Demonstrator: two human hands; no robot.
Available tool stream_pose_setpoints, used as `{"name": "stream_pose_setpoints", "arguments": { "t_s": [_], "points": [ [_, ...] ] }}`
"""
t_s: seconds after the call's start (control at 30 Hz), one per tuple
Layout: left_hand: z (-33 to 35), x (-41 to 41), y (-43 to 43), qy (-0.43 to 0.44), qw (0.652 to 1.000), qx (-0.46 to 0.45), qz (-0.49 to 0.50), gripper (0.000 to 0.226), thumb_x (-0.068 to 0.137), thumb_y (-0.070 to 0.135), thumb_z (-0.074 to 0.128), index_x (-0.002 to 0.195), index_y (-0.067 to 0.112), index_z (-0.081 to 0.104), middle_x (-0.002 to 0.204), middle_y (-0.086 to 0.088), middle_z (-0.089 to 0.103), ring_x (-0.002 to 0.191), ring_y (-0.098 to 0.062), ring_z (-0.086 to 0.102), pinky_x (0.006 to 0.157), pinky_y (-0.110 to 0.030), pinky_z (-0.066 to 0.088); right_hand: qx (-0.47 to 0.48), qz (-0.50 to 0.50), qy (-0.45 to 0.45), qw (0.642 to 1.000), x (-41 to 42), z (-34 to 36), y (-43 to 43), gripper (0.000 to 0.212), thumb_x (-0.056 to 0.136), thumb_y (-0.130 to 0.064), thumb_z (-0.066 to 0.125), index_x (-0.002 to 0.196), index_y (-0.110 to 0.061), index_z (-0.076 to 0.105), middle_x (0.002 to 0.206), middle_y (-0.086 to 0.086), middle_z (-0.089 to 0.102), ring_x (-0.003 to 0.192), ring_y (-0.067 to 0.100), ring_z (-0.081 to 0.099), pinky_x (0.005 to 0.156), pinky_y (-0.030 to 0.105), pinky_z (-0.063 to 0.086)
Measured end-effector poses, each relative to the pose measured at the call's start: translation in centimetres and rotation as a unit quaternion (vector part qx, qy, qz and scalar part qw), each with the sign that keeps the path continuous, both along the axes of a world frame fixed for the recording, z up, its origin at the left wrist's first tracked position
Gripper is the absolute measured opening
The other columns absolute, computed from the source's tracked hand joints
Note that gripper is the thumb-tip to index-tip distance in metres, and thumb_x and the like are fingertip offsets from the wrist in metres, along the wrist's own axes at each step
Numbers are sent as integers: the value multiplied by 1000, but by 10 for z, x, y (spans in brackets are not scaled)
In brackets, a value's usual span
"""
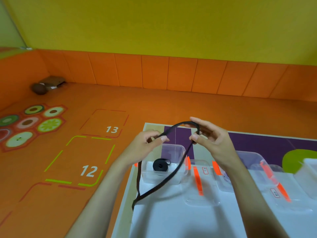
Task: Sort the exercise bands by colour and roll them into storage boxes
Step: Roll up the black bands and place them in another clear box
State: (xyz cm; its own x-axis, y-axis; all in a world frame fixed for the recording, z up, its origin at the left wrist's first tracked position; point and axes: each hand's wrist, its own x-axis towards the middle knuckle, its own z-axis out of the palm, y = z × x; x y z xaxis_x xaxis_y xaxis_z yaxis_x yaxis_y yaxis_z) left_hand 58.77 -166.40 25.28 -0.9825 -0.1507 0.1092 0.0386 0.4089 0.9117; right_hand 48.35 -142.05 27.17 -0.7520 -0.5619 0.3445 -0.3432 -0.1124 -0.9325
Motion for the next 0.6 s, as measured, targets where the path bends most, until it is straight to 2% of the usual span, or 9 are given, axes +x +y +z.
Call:
{"name": "stream_pose_setpoints", "arguments": {
  "t_s": [0.1,0.17,0.2,0.27,0.33,0.4,0.43,0.5,0.6],
  "points": [
    [-1,0,19,-12,999,-3,-35,25,107,33,57,114,24,79,99,23,75,84,12,62,71,-12,45,-42,0,-26,999,2,3,-7,48,90,-10,75,136,-21,66,124,4,75,105,29,74,95,33,58],
    [-10,-2,31,-4,998,-9,-55,31,109,38,53,120,23,77,108,9,79,95,1,68,83,-23,52,-52,2,-33,998,3,4,-11,46,93,-5,73,137,-19,66,125,5,75,106,30,74,93,34,59],
    [-14,-3,37,0,998,-5,-61,33,110,40,50,122,22,76,108,7,79,98,-4,70,89,-30,54,-55,2,-36,998,3,4,-12,46,94,-4,72,137,-18,66,125,5,75,106,30,75,94,34,60],
    [-22,-5,47,-1,998,19,-58,38,113,37,43,123,17,74,104,12,79,98,0,71,91,-23,52,-58,-9,-39,997,3,4,-15,43,94,-4,72,135,-16,67,121,7,75,105,27,76,93,33,60],
    [-28,-5,57,-2,994,90,-57,42,114,34,36,116,15,73,97,1,77,90,-6,71,85,-20,51,-71,-34,-40,996,1,4,-17,40,93,-4,73,132,-13,69,114,13,75,103,27,76,90,31,61],
    [-32,-3,63,25,990,124,-56,37,113,33,38,99,33,72,85,-9,67,77,-12,64,75,-26,51,-80,-65,-35,994,-3,3,-16,36,93,-5,74,128,-12,71,112,22,71,102,31,75,86,32,62],
    [-35,-4,63,50,993,101,-42,35,112,33,42,93,40,71,80,-4,63,74,-13,60,72,-29,50,-79,-78,-30,993,-5,1,-15,34,93,-6,75,126,-12,72,113,24,69,102,33,74,85,33,63],
    [-40,-6,59,80,996,50,0,26,110,29,50,102,38,73,77,11,63,71,-11,59,68,-27,47,-70,-99,-24,992,-9,-1,-10,32,92,-6,76,123,-14,74,112,26,67,101,36,73,84,32,63],
    [-40,-10,52,90,996,10,19,24,109,30,55,123,22,73,100,15,72,91,-4,65,79,-18,45,-68,-116,-34,990,-9,-2,-4,30,91,-5,76,119,-14,76,107,25,68,96,32,74,80,30,64]
  ]
}}
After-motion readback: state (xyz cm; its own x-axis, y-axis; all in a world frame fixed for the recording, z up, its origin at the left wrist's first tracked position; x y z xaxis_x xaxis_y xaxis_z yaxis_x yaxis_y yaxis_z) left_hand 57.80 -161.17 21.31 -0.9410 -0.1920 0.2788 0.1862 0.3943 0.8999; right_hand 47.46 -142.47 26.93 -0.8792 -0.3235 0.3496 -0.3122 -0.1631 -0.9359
